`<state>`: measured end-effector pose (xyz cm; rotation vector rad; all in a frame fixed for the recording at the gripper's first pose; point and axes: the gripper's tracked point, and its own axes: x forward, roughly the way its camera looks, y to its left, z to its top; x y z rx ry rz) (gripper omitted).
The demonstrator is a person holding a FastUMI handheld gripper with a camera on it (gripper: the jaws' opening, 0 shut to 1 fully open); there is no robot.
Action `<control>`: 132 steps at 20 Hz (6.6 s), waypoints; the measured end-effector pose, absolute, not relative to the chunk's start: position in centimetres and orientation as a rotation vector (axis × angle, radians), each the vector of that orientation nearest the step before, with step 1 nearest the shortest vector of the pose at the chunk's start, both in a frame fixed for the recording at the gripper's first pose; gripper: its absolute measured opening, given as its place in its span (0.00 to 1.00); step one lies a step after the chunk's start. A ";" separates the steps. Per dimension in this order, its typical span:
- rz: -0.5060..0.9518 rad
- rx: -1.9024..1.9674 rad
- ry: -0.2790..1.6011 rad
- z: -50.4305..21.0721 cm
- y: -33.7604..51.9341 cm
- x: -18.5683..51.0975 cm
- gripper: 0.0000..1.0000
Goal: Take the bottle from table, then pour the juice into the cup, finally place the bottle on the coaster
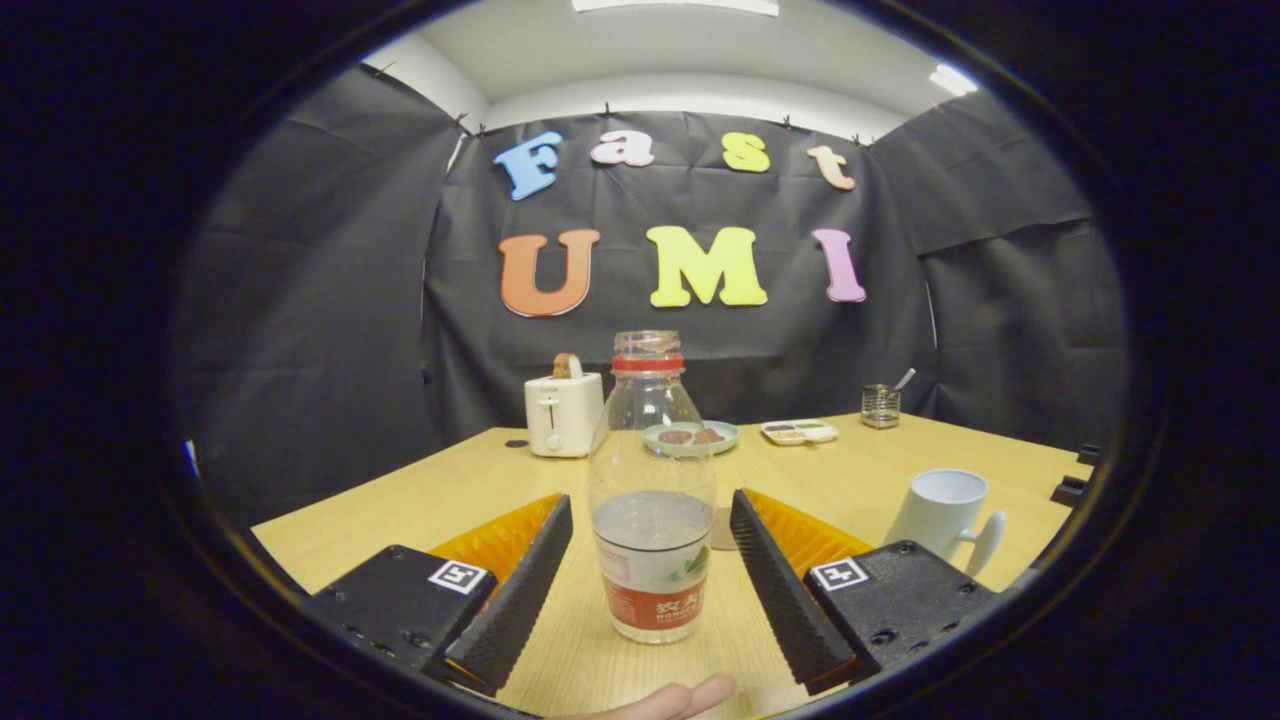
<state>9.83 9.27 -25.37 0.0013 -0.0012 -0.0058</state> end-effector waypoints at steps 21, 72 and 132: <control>0.098 0.548 0.025 -20.9 8.6 10.7 0.79; 0.144 1.813 0.026 -15.8 1.9 12.2 0.78; 0.151 2.169 -0.093 -11.5 -1.6 12.4 0.79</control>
